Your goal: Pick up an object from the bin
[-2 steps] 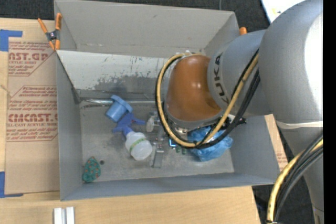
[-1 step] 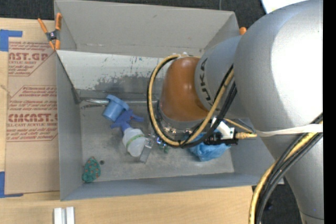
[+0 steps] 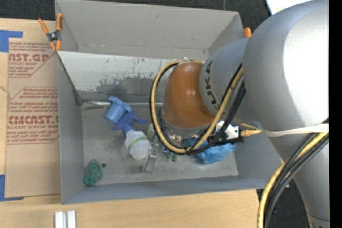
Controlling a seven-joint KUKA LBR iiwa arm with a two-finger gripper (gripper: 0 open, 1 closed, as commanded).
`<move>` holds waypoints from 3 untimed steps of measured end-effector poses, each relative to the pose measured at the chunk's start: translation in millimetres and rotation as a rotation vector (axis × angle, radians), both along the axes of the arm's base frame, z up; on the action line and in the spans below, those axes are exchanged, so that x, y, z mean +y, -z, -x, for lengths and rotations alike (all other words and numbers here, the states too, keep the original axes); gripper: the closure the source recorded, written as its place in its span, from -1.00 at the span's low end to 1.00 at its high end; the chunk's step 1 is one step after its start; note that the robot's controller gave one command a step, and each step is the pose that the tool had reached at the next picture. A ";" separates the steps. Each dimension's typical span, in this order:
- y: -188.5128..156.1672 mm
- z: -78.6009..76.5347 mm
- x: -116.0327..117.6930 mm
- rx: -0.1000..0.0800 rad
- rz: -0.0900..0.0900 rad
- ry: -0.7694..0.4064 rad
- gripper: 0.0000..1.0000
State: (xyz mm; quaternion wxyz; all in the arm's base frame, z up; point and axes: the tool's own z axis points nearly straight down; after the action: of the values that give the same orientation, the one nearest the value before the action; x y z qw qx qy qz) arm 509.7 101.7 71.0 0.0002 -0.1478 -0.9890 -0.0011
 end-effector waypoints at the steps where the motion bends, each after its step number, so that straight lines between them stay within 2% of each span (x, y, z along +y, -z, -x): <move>1: -42.1 -30.4 -81.9 -0.003 -0.001 0.108 -1.00; 2: -66.2 -10.6 -59.8 -0.002 -0.001 -0.237 -1.00; 3: -58.5 -8.5 -85.5 -0.005 0.001 -0.238 -1.00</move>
Offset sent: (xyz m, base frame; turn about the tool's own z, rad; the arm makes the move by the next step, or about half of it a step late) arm -0.0127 -0.0149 0.0877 -0.5443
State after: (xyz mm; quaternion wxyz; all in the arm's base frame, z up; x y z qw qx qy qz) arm 518.2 16.2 129.5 -0.0020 -0.0292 -0.9996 -0.0010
